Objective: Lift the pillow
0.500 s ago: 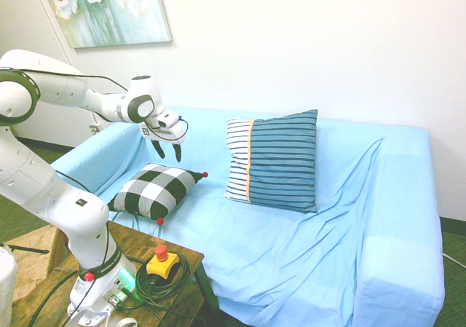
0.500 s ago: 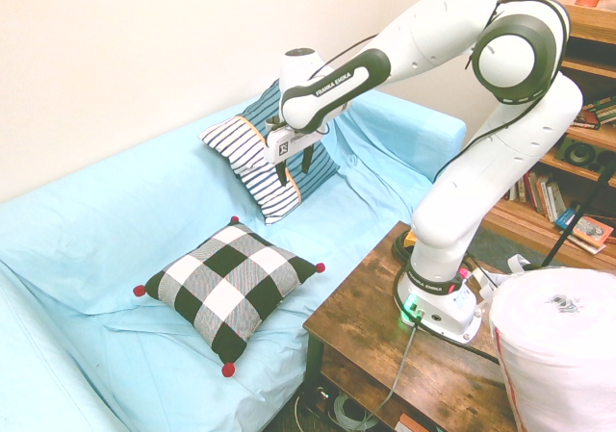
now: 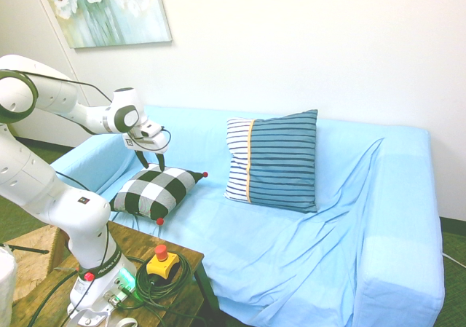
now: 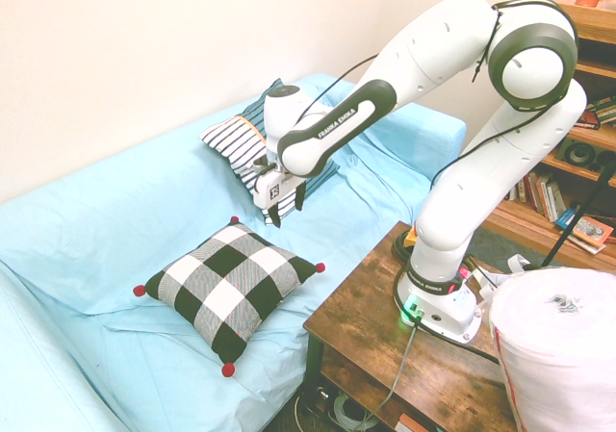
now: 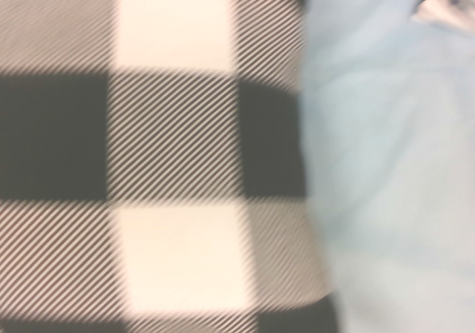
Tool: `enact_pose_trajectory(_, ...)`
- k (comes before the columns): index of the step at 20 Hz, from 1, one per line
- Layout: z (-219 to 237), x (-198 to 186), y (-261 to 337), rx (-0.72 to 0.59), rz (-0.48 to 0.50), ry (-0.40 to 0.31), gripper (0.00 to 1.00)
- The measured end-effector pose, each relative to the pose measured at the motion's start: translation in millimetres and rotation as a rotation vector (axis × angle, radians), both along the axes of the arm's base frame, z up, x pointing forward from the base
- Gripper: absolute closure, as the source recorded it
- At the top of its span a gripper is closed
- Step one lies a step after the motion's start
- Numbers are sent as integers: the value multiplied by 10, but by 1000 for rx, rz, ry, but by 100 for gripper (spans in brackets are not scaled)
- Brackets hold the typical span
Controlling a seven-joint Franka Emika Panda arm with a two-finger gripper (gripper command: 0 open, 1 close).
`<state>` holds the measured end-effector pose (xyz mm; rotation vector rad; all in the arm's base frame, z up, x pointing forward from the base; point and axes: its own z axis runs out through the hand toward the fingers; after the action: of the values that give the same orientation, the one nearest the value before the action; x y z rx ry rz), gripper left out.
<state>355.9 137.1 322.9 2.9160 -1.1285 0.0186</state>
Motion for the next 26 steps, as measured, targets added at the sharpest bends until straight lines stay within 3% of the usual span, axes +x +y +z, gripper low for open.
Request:
enact_pose_trajectory(6,-409,-515,951,20,53,16,0)
enact_pose_trajectory(11,-885,-858,1365,5,62,53,0)
enact_pose_trajectory(15,-1305,-897,1400,1,61,38,0)
enact_pose_trajectory(26,-2286,-919,807,-8,-22,68,0)
